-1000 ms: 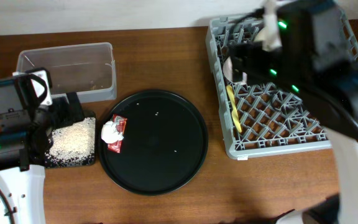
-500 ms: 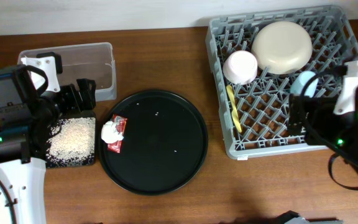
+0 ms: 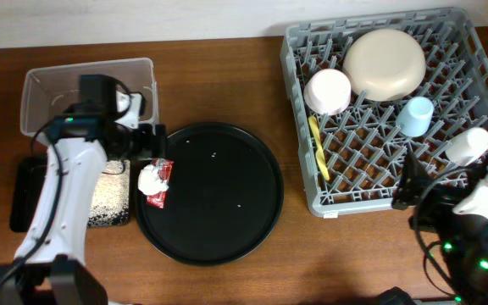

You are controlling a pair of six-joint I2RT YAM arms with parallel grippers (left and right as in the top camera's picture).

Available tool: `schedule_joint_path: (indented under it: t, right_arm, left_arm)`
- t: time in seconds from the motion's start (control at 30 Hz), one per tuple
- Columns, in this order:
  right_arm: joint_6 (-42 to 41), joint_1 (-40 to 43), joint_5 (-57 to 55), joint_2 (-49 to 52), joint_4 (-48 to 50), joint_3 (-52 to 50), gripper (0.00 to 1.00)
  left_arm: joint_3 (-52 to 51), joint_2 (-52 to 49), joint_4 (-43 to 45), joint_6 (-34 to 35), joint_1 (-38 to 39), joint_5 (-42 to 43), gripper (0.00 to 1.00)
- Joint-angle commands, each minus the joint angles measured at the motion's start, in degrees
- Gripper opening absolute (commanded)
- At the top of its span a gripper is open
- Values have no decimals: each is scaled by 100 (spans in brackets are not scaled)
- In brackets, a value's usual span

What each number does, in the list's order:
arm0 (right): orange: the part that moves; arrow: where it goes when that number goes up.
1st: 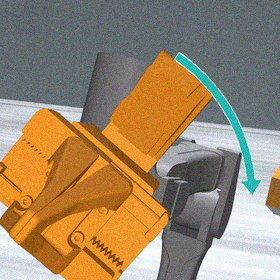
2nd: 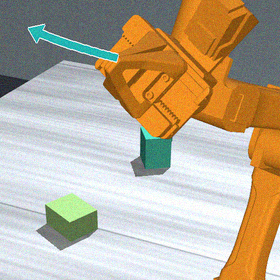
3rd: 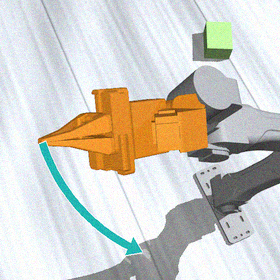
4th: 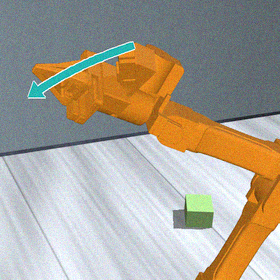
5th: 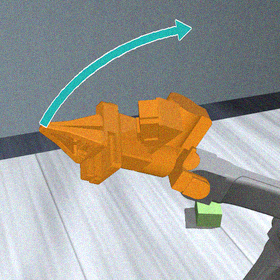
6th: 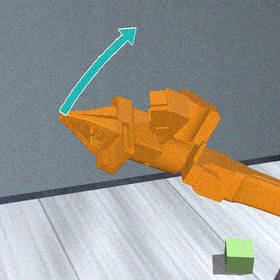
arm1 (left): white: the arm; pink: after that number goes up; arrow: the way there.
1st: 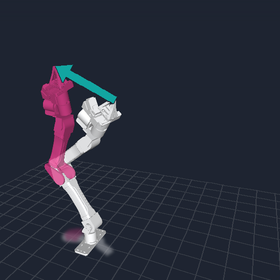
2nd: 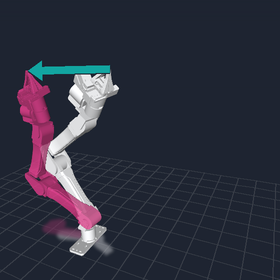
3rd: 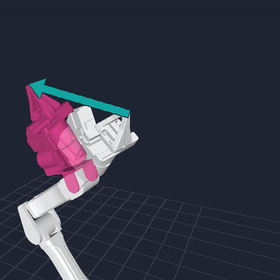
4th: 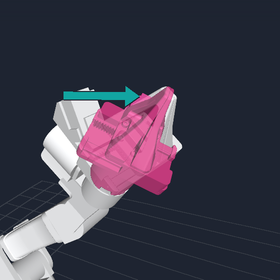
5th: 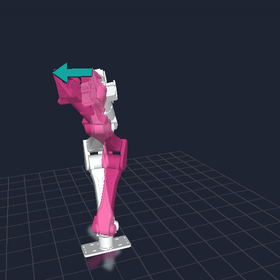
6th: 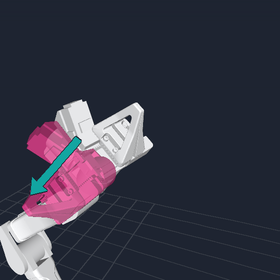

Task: Sort waste into correct bins and load items into the dishwasher rack
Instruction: 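Move the left gripper to the white tissue and grasp it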

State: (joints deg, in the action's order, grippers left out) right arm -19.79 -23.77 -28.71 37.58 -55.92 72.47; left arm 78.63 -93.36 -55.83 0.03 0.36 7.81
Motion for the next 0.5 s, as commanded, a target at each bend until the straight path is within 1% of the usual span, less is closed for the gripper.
schedule_joint_path:
  t: [0.0,0.03,0.07,0.1,0.2,0.37,0.4,0.47]
  right_arm:
    - [-66,15,-107,76,42,-332,98]
    - [-66,15,-105,111,42,-378,98]
    - [-66,15,-85,146,42,-407,98]
    - [-66,15,-85,184,20,-422,98]
    - [-63,15,-42,330,-87,-431,98]
    - [-63,15,-44,608,-107,-431,98]
    - [-63,15,-44,671,-105,-431,98]
    - [-63,15,-44,791,-105,-431,98]
  left_arm:
    - [0,-404,-48,-85,195,-726,92]
    - [0,-540,-63,-66,229,-723,89]
    - [0,-640,-72,-68,247,-730,82]
    - [0,-739,-83,-66,256,-789,78]
    - [0,-1003,-109,70,254,-1093,78]
    - [0,-1303,-79,59,317,-975,77]
    - [0,-1357,-74,59,337,-975,76]
    - [0,-1453,-68,59,350,-975,70]
